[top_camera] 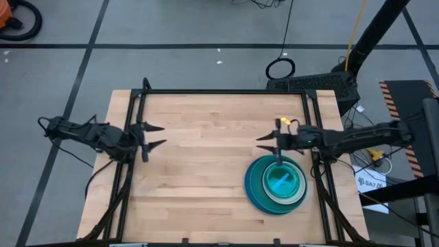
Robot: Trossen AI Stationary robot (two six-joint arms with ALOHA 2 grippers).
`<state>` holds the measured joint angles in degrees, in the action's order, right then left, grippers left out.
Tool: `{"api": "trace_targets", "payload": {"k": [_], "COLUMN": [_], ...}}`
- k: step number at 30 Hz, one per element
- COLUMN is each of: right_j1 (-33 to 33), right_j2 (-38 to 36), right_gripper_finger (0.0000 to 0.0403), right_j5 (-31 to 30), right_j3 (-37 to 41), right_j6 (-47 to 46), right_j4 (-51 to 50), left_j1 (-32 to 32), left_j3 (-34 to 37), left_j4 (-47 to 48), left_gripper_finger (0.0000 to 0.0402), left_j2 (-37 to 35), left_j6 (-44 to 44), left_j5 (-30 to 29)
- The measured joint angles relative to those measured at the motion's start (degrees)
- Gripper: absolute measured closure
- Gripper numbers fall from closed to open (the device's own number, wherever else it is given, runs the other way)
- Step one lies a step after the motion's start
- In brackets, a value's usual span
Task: Stack plastic plates
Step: Return to Home Position
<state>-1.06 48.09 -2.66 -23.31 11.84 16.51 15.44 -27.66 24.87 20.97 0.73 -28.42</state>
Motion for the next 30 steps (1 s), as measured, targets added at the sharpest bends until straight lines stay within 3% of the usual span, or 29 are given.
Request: {"api": "trace_targets", "payload": {"k": [7, 17, 26, 30], "right_j1": [1.5, 2.9, 4.3, 4.4], "right_j2": [-14.8, -33.7, -43.7, -47.4], "right_gripper_finger": [0.0298, 0.0298, 0.0298, 0.0298], "right_j5": [0.0, -0.3, -0.7, -0.3], "right_j3": [7.5, 12.4, 12.5, 14.4], "right_j6": [-1.1, -5.4, -5.8, -5.8], "right_j4": [-0.1, -10.3, -22.4, -22.7], "left_j1": [0.0, 0.0, 0.0, 0.0], "left_j3": [1.4, 18.0, 24.9, 26.3], "left_j4": [-1.0, -17.8, -21.8, -26.6], "left_gripper_finger": [0.0174, 0.0174, 0.0174, 0.0174], "left_j2": [-8.3, -15.7, -17.0, -16.9], "left_j6": [-0.5, -1.4, -4.3, -3.4], "left_j5": [1.3, 4.5, 5.8, 8.0]}}
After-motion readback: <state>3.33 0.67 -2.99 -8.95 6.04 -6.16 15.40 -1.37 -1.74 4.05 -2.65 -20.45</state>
